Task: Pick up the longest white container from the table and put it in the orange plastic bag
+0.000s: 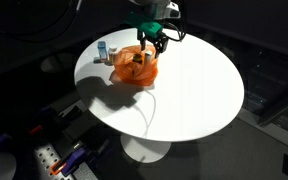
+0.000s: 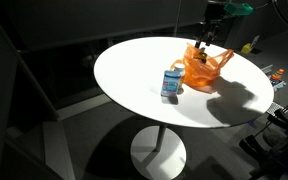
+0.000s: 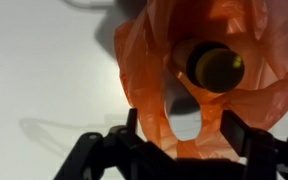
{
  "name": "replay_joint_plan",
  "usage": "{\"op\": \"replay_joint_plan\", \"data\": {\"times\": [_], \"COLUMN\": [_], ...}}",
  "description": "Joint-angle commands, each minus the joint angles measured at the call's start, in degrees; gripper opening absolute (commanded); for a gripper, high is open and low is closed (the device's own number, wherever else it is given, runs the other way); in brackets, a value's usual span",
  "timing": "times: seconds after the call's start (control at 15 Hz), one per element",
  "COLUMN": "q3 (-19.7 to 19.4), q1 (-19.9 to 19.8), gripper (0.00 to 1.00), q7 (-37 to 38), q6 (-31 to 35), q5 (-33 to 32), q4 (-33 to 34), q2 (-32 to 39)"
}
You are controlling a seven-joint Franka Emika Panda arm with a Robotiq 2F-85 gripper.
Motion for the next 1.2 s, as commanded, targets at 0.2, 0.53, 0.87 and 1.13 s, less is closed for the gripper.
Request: {"op": "replay_joint_plan", "data": {"times": [0.2, 0.53, 0.87, 1.13], "q3": [0.8, -0.6, -2.7, -3.3], "q1": [-0.6, 1.3, 4.5, 5.9], "gripper": [1.00, 1.00, 1.00, 1.00], "q7": [1.6, 9.5, 20.7, 27.1], "q6": [-3.8, -6.7, -14.2, -20.7], "q5": [1.1, 0.1, -4.9, -9.9], "q4": [1.4, -0.4, -1.9, -2.6], "q2": [-1.7, -5.8, -11.4, -15.9]}}
